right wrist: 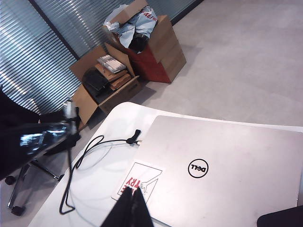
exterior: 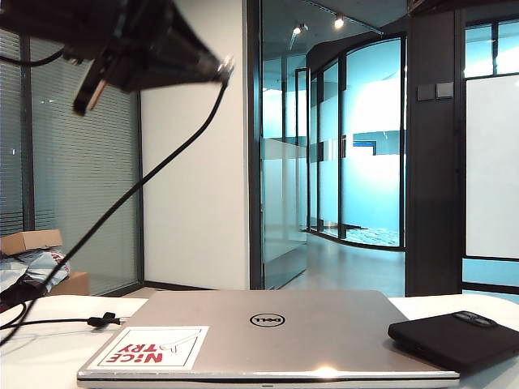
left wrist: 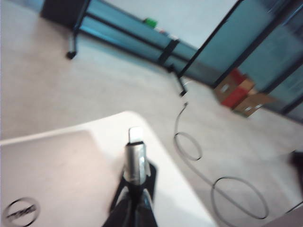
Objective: Pick up the charging cable and the phone, plug the charging cable into the charging port on the phone, and finally place them back on the table.
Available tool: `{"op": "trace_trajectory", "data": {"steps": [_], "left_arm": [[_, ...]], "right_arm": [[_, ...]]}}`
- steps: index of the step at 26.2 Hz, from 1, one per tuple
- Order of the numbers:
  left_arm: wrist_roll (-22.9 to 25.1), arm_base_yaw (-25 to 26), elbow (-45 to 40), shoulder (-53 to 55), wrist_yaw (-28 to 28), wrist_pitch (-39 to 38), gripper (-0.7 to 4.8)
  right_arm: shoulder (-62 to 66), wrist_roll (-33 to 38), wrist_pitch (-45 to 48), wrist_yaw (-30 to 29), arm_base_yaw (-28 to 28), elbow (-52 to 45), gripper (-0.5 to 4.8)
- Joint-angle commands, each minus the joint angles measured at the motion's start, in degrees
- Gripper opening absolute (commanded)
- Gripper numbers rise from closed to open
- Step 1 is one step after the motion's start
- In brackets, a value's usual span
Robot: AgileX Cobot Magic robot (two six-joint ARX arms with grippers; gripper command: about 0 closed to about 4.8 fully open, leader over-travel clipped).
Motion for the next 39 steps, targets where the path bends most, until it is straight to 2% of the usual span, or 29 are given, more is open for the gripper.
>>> {"op": "trace_trajectory", "data": {"steps": [1, 6, 8, 12, 15, 17, 19, 23, 27, 28, 29, 31, 32, 34, 39], "left_arm": [[-0.5, -2.6, 0.1, -0.1, 0.2, 4.7, -0.07], [-0.4, -3.9, 0.1, -0.1, 0.2, 4.0, -0.07], [0.0, -3.9, 0.1, -0.1, 0.2, 2.4, -0.07], [0.5, -3.9, 0.1, 0.0, 0.2, -3.8, -0.07], [8.7, -3.9, 0.0, 0.0, 0.1, -9.0, -0.07], [12.3, -3.9, 0.0, 0.3, 0.1, -11.2, -0.07], [12.9, -3.9, -0.4, 1.0, 0.2, -11.8, -0.07], [12.9, -3.9, -1.0, 3.4, 0.2, -12.2, -0.07], [12.9, -3.9, -1.0, 7.5, 0.2, -11.6, -0.07], [12.9, -3.9, -1.0, 8.3, 0.2, -11.6, -0.07], [12.9, -3.9, -1.0, 9.1, 0.2, -11.6, -0.07], [12.9, -3.9, -1.0, 10.1, 0.2, -11.6, -0.07], [12.9, -3.9, -1.0, 10.1, 0.2, -11.6, -0.07], [12.9, -3.9, -1.0, 10.1, 0.2, -11.2, -0.07], [12.9, -3.9, -1.0, 10.1, 0.2, -10.3, -0.07]], "right_arm": [[-0.2, 1.1, -2.2, 1.4, 0.0, 0.3, -0.05], [-0.2, 9.3, -8.0, 4.0, -2.3, 0.2, -0.05], [-0.2, 11.5, -10.6, 3.3, -6.2, 0.2, -0.05], [-0.2, 14.0, -10.1, -4.1, -14.1, -2.2, -0.05], [-0.2, 17.0, -6.8, -11.9, -21.2, -6.3, -0.05], [-0.2, 19.8, -4.1, -16.3, -25.3, -9.1, -0.05], [-0.1, 20.2, -1.2, -20.6, -29.0, -11.8, -0.05], [-0.1, 26.8, 2.3, -23.1, -33.9, -16.7, -0.05], [1.4, 27.0, 2.6, -20.4, -35.5, -18.8, -0.04], [2.2, 27.0, 2.6, -20.3, -35.6, -18.9, 0.08], [4.0, 27.0, 2.8, -20.4, -35.5, -19.1, 0.92], [8.0, 27.0, 3.3, -22.1, -35.6, -19.1, 3.11], [9.9, 27.0, 3.8, -23.0, -35.6, -19.1, 3.66], [13.3, 27.0, 5.3, -24.0, -35.6, -19.1, 4.0], [22.1, 28.7, 14.4, -24.2, -35.7, -19.1, 4.0]]}}
